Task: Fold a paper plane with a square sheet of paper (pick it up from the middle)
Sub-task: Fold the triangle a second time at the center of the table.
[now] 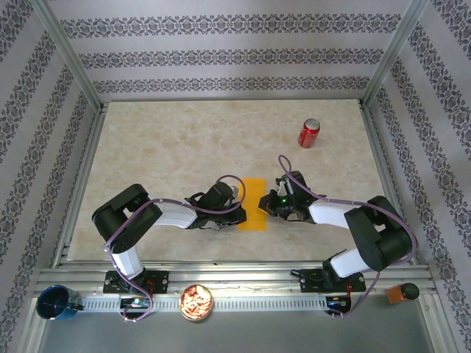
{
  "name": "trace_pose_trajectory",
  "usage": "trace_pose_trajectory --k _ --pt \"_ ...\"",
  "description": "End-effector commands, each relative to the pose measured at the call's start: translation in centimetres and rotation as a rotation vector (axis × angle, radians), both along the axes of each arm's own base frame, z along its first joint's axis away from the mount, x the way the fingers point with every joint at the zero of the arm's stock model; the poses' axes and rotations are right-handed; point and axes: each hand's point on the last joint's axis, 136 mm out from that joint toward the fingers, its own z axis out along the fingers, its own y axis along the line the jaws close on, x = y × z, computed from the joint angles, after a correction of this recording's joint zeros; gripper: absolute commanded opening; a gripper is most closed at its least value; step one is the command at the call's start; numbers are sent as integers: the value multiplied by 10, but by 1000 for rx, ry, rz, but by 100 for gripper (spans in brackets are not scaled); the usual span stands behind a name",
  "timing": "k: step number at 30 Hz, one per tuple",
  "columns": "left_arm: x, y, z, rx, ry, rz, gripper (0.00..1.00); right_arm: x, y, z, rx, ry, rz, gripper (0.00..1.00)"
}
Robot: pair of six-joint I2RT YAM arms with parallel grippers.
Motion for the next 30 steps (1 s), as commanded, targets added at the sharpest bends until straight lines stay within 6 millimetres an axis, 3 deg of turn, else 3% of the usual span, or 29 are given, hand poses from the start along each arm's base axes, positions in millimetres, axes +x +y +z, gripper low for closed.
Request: trace_pose_trajectory --k 1,5,9,12,20,23,27,30 --pt "-25 35 -42 155 118 11 0 -1 17 12 33 -43 71 5" --pt "-25 34 -41 153 119 6 0 -1 20 -1 14 -4 78 5" --pt "-26 35 -42 157 121 3 0 3 1 -24 -41 51 29 6" --pt "-27 33 -42 149 121 -5 0 12 -13 -29 -36 55 -13 7" --pt "-29 32 -44 138 133 -8 0 42 -41 -21 -70 35 -119 9" --pt "-29 32 -40 125 127 2 0 49 -38 -5 -10 -6 -141 11" --pt "-24 22 -19 37 44 79 0 42 -28 20 1 -84 -114 20" --pt "-20 28 -12 41 12 150 0 30 -24 29 -14 -113 -76 28"
